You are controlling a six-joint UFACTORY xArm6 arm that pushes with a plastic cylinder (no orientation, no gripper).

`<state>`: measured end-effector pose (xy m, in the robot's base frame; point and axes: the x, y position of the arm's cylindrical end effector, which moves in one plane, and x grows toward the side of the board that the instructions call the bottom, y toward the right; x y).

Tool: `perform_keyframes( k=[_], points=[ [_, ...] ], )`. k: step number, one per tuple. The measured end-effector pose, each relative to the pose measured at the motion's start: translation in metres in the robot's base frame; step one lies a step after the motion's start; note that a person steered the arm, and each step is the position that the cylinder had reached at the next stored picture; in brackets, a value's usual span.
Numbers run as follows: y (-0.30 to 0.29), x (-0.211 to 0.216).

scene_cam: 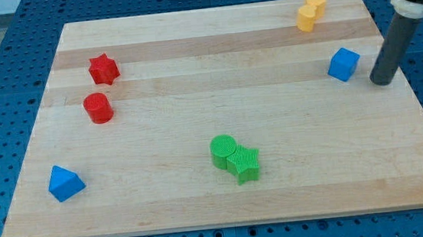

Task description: Slide blue cube towards center

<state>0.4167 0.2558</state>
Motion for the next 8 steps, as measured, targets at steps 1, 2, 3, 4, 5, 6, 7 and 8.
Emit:
perform_keyframes(
  k=[1,2,3,4,5,6,7,8],
  points=[
    [0.000,-0.018],
    [0.000,-0.031],
    [-0.008,-0.032],
    [-0.027,-0.032],
    [-0.050,-0.032],
    [-0.075,-0.032],
    [-0.105,-0.030],
    [-0.135,-0.028]
  ],
)
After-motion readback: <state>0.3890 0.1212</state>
